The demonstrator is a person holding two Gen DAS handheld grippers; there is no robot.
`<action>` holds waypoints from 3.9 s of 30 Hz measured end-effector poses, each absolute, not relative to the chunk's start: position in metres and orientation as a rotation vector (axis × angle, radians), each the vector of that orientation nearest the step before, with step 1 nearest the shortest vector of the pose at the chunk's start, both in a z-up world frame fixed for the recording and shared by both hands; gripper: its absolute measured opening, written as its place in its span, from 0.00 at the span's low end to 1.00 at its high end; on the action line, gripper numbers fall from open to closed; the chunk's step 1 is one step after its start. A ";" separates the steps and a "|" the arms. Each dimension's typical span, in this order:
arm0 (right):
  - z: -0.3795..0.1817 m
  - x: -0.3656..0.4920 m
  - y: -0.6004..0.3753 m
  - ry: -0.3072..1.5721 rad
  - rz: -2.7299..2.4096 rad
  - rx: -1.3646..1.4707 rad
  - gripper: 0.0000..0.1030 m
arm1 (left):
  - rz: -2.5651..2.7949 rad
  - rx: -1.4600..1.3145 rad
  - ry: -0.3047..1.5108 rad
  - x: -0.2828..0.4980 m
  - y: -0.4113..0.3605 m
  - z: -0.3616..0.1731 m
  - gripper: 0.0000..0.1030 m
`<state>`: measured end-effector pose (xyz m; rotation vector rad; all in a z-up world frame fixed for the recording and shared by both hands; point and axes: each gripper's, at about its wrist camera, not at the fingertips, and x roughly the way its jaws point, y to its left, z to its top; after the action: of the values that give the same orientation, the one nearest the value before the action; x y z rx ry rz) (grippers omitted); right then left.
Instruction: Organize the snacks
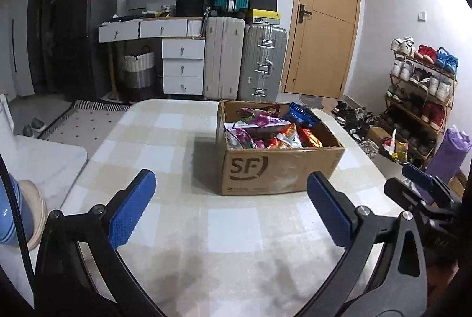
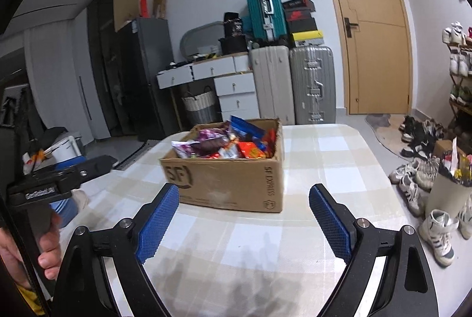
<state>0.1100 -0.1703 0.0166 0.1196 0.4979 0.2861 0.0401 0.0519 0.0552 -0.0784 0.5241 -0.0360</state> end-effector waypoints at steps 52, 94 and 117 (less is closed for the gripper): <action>0.024 0.052 -0.177 0.527 0.303 0.182 0.89 | 0.000 -0.051 0.482 -0.013 0.045 0.046 0.99; 0.015 0.049 -0.169 0.545 0.307 0.141 0.89 | -0.015 -0.042 0.495 -0.016 0.042 0.043 0.99; 0.017 0.048 -0.164 0.532 0.317 0.123 0.89 | -0.011 -0.106 0.541 -0.008 0.050 0.039 0.99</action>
<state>0.0480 -0.1635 0.0169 0.1231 0.5324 0.3169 -0.0083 0.0500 0.0390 -0.1060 0.5410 -0.0110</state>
